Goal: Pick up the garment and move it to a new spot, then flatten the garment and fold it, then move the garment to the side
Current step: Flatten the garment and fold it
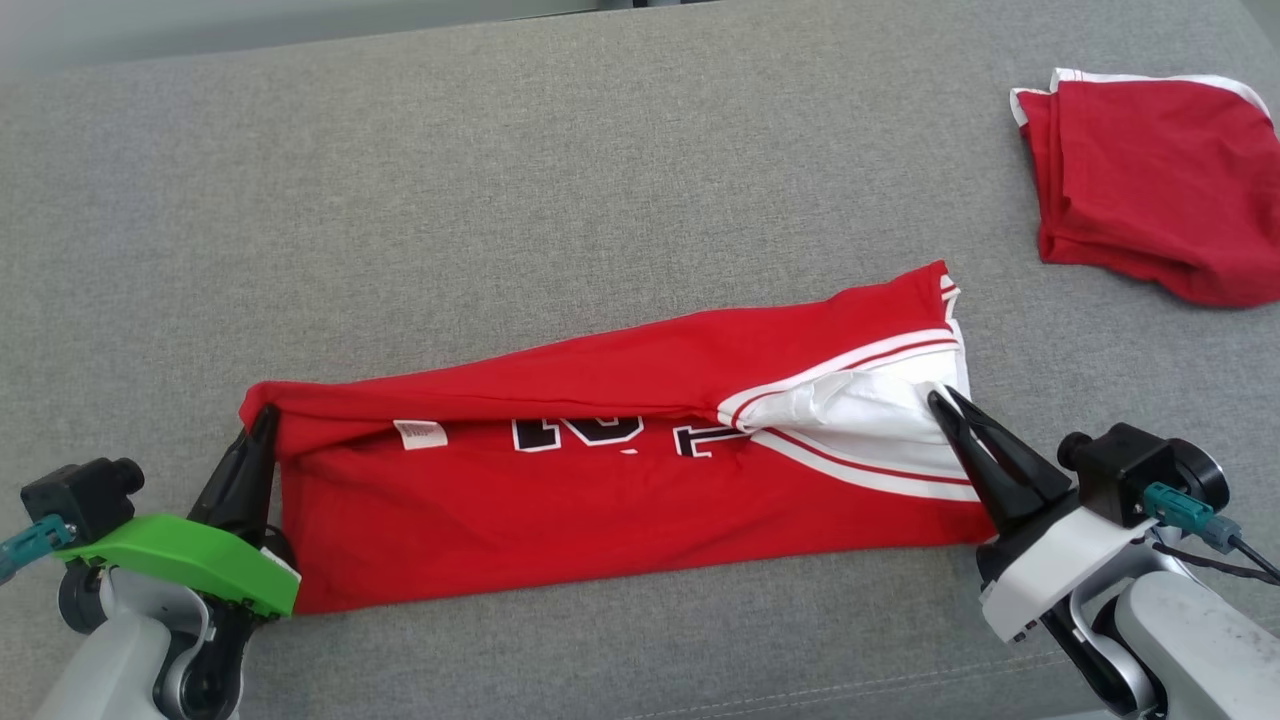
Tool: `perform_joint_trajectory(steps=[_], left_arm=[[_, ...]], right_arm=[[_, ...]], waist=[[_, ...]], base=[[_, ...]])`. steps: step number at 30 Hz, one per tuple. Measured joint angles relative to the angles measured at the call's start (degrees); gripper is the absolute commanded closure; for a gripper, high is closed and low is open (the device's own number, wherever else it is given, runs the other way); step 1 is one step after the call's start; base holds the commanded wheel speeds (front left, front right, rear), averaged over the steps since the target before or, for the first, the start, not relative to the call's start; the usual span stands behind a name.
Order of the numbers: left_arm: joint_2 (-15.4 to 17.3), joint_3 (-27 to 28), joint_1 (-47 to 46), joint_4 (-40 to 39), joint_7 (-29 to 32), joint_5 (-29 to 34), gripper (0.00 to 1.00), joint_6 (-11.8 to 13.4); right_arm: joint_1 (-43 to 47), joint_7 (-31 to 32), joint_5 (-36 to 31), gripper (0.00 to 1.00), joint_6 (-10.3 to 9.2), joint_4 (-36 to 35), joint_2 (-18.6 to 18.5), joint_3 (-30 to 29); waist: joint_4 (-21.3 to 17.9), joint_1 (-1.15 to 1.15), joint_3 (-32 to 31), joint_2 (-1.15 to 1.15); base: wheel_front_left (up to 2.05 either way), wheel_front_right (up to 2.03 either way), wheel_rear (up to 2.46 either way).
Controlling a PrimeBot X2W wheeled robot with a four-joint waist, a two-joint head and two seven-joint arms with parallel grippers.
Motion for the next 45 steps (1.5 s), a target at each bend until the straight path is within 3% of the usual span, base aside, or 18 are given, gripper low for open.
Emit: perform_joint_trajectory(steps=[16,17,18,19,20,21,22,24,25,29,35,45], left_arm=[[-1.8,0.4,3.4,-1.8,0.0,1.2,0.97,0.0],[-1.8,0.4,3.6,-1.8,0.0,1.2,0.89,0.0],[-1.8,0.4,3.8,-1.8,0.0,1.2,0.67,0.0],[-1.8,0.4,4.1,-1.8,0.0,1.2,0.5,0.0],[-1.8,0.4,4.4,-1.8,0.0,1.2,0.21,0.0],[-1.8,0.4,4.7,-1.8,0.0,1.2,0.0,0.0],[-1.8,0.5,5.0,-1.7,0.0,1.4,0.0,0.0],[-1.8,0.5,5.4,-1.7,0.0,1.6,0.0,0.0],[-1.8,0.5,5.6,-1.7,0.0,1.6,0.0,0.0],[-1.6,1.2,5.7,-1.7,0.0,2.1,0.0,0.0],[1.0,6.9,6.0,-3.3,-0.1,5.3,0.0,0.2],[0.7,15.0,9.1,-10.8,-0.2,11.2,0.0,4.2]], right_arm=[[0.7,0.0,-0.2,1.0,-0.08,0.3,-1.3,-0.9],[0.7,0.0,-0.2,1.0,-0.08,0.4,-1.3,-0.8],[0.7,0.2,-0.2,0.98,-0.08,0.4,-1.3,-0.6],[0.8,0.4,-0.2,0.79,-0.07,0.5,-1.3,-0.3],[0.9,0.5,-0.2,0.64,-0.05,0.7,-1.3,0.0],[1.1,0.7,-0.2,0.54,-0.03,0.8,-1.3,0.2],[1.3,0.9,-0.2,0.47,-0.03,0.8,-1.3,0.3],[1.8,1.0,-0.2,0.06,-0.01,1.1,-1.3,0.6],[1.8,1.2,-0.2,0.0,-0.01,1.2,-1.3,0.7],[1.8,1.4,-0.2,0.0,-0.02,1.2,-1.4,0.7],[1.8,1.4,-0.3,0.0,-0.18,1.1,-1.7,-0.1],[4.1,1.4,1.5,0.0,-1.68,1.2,-2.2,-3.6]], waist=[[0.3,0.0,-1.2,0.0],[0.3,0.0,-1.2,0.0],[0.4,0.0,-1.3,0.0],[0.4,0.0,-1.3,0.0],[0.4,0.0,-1.4,0.0],[0.4,0.0,-1.5,0.0],[0.5,0.0,-1.5,0.0],[0.5,0.0,-1.6,0.0],[0.5,0.0,-1.6,0.0],[0.5,0.0,-1.6,0.0],[0.2,0.0,-2.0,0.0],[0.6,0.0,-3.5,0.0]], base=[[0.0,0.0,0.0],[0.0,0.0,0.0],[0.0,0.0,0.0],[0.0,0.0,0.0],[0.0,0.0,0.0],[0.0,0.0,0.0],[0.0,0.0,0.0],[0.0,0.0,0.0],[0.0,0.0,0.0],[0.0,0.0,0.0],[0.0,0.0,0.0],[0.0,0.0,0.0]])
